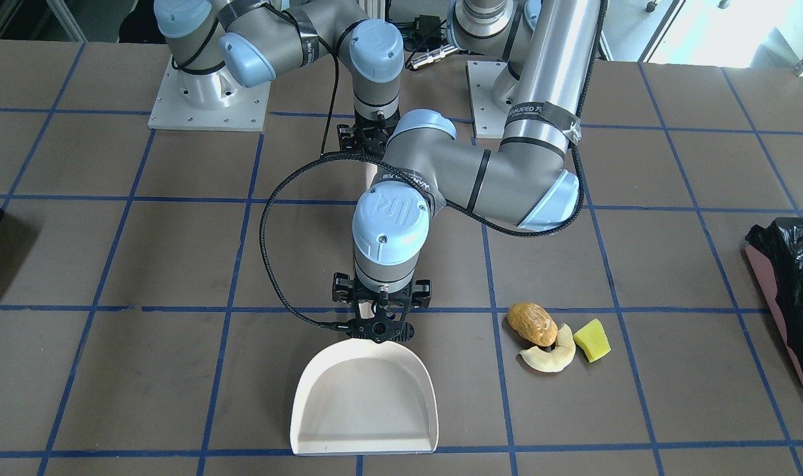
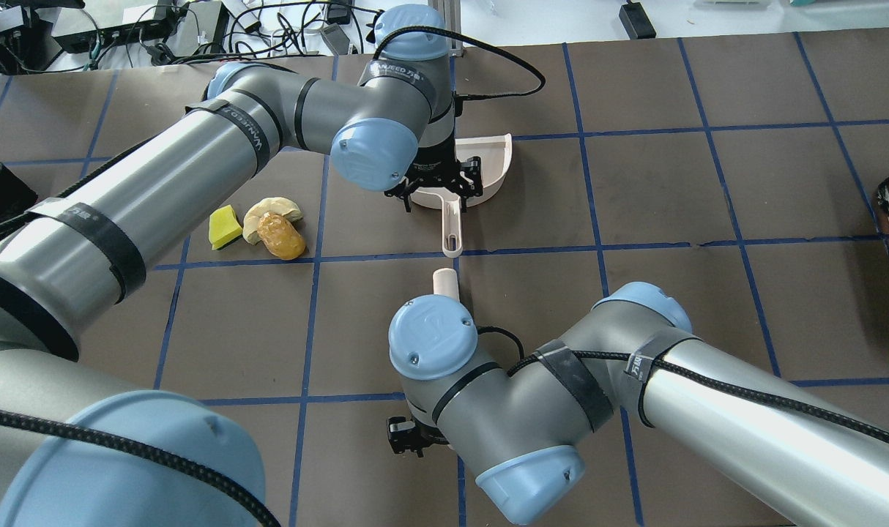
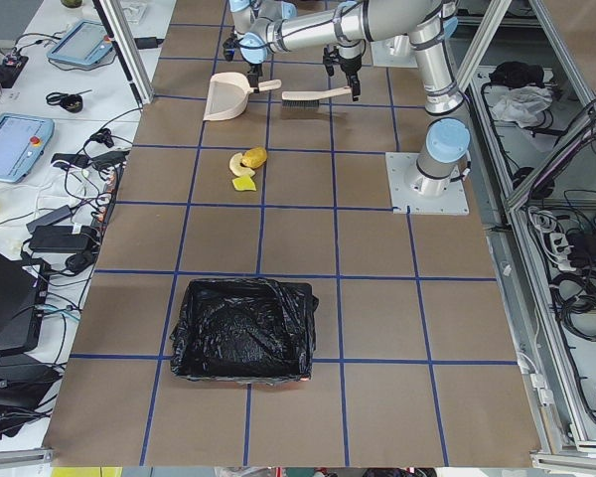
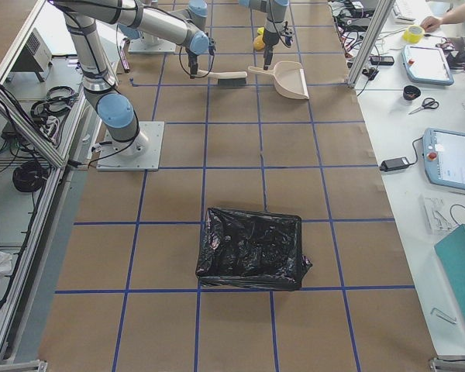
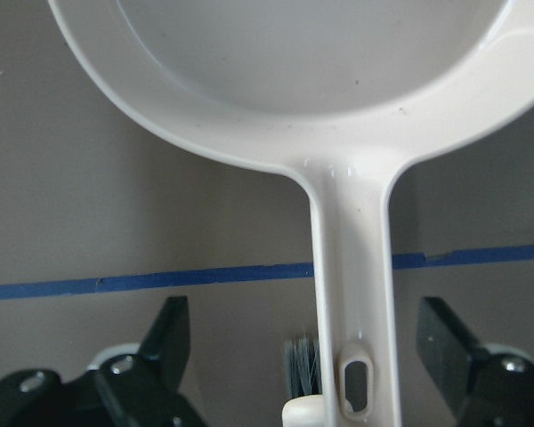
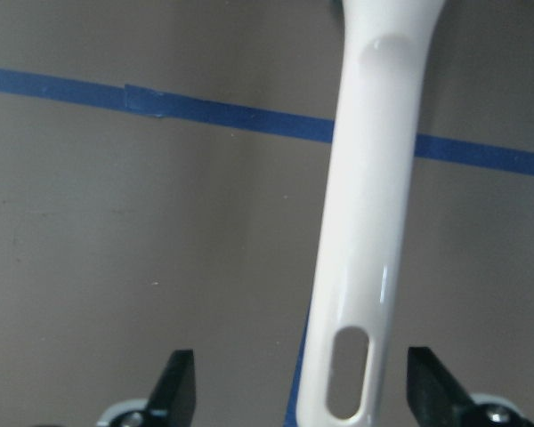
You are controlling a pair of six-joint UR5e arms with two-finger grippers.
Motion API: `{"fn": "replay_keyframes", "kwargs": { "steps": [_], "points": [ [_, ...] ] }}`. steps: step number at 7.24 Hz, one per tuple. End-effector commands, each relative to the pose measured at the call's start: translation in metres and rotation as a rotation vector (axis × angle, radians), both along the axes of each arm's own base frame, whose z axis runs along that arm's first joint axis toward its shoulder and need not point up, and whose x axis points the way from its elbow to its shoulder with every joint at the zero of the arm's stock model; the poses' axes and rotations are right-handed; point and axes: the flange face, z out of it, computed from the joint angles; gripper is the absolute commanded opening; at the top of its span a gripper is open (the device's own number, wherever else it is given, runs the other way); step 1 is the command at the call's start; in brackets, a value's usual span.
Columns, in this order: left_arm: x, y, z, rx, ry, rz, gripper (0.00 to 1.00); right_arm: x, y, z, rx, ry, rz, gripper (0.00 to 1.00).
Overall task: Sweep and dump trash in nearest bin
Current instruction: 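Grasp the white dustpan handle with left gripper while right gripper grasps brush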
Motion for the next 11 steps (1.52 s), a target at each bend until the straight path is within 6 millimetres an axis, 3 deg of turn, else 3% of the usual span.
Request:
{"fn": "replay_keyframes", "kwargs": {
  "steps": [1, 3, 4, 5, 6, 7, 8, 10, 11],
  "points": [
    [-0.002, 0.002, -0.017, -0.017, 0.014, 0.006, 0.86, 0.000, -0.007, 0.002, -0.021, -0.011, -0.021, 0.74],
    [-0.014, 0.008, -0.015, -0.011, 0.049, 0.011, 0.86, 0.000, -0.007, 0.002, -0.020, -0.001, -0.076, 0.69],
    [-0.019, 0.012, -0.016, -0.004, 0.045, 0.005, 0.76, 0.000, -0.007, 0.001, -0.018, 0.004, -0.108, 0.67],
    [-0.019, 0.019, -0.017, 0.005, 0.037, -0.003, 0.54, 0.000, -0.007, 0.001, -0.019, 0.003, -0.108, 0.65],
    [-0.015, 0.028, -0.020, 0.016, 0.029, -0.012, 0.14, 0.000, -0.008, 0.001, -0.021, 0.006, -0.111, 0.52],
    [-0.014, 0.029, -0.013, 0.011, 0.036, -0.011, 0.00, -0.001, -0.008, 0.001, -0.020, 0.012, -0.133, 0.27],
    [-0.014, 0.029, -0.021, 0.021, 0.033, -0.010, 0.00, -0.001, -0.007, 0.000, -0.019, 0.016, -0.135, 0.00],
    [-0.005, 0.024, -0.002, -0.005, 0.036, -0.014, 0.00, -0.001, -0.007, 0.000, -0.020, 0.016, -0.132, 0.00],
    [0.026, 0.008, 0.016, -0.037, 0.046, -0.069, 0.00, -0.001, -0.008, 0.001, -0.021, 0.014, -0.138, 0.00]
  ]
}}
